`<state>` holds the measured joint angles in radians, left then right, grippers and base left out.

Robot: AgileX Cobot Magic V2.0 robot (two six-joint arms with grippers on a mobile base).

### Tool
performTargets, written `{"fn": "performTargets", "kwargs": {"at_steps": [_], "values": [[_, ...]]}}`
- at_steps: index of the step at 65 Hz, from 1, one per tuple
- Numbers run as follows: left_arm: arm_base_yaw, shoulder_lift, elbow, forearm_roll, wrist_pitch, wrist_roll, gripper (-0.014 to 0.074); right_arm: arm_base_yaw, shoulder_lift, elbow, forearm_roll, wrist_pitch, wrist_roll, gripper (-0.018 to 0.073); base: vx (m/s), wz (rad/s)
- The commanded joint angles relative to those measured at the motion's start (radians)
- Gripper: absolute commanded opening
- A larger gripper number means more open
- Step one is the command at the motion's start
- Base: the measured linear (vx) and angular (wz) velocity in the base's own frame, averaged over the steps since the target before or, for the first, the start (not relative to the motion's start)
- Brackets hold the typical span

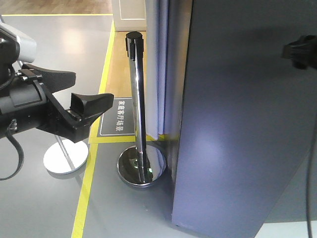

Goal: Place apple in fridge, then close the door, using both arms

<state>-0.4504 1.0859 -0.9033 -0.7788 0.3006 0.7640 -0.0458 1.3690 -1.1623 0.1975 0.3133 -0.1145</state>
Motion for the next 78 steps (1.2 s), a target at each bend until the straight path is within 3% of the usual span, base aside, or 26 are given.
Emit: {"fn": "performTargets", "kwargs": {"at_steps": [1,22,78], "values": [[-0.001,-0.016,-0.026,-0.025,-0.045,-0.003,0.0594,-0.008,0.048,-0.079,-0.005,-0.107,-0.015,0.0453,0.0,0.0],[-0.001,-0.016,-0.026,-0.025,-0.045,-0.003,0.0594,-0.008,0.227,-0.17,-0.006,-0.222,-0.016,0.0453,0.0,0.0],[-0.001,-0.016,-0.026,-0.025,-0.045,-0.003,0.0594,-0.008,0.612,-0.591,-0.002,-0.166,-0.016,0.0453,0.0,0.0]]}}
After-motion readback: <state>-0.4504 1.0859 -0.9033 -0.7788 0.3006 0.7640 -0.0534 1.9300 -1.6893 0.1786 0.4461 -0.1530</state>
